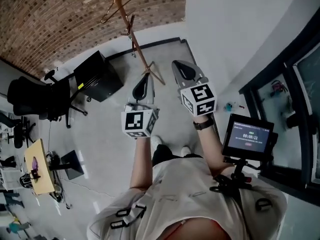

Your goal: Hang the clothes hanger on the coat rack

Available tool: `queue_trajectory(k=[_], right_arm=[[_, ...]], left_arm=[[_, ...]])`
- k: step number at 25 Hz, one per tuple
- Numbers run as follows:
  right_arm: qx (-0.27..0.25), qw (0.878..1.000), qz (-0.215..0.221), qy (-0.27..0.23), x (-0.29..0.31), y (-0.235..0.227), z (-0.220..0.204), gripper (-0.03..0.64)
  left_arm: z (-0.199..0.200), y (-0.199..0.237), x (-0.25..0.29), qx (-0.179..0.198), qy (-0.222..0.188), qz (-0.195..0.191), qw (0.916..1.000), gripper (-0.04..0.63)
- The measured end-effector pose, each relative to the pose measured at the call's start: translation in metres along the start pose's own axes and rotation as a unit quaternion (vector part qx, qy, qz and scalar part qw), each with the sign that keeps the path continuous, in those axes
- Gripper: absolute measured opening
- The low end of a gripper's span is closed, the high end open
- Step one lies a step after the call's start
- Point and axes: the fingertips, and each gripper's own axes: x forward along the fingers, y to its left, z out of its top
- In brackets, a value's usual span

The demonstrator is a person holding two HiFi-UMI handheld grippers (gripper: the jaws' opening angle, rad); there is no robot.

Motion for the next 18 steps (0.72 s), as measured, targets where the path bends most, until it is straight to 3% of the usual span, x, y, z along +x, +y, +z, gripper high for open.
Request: queue_trajectory(k=[5,10,14,18], right_arm=[[-0.014,1.000,0.012,-0.015,-0.033,0.030,0.015,0.006],[-0.046,0.998,0.047,-0.019,-0.019,0.062,0.036,0.006],[-0.035,0.999,0.031,-0.014,-0.015,0.094,0.031,0.006],[-0.050,0.998,0.037,-0.020,-0.016,0.119,0.031,0.006]], left_arm=[[0.015,-0.016,-0.031,0.009,-0.007,-0.003,0.9999,0.000],[0.035,0.004,-0.028,-0.030,-0.025,-0.008,0.9992,0.000],[0.037,0.023,-0.065,-0.005,-0.018,-0.001,0.9998,0.000],[0.033,0.037,-0.085,-0.010,-0.007,0.007,0.9999,0.000]])
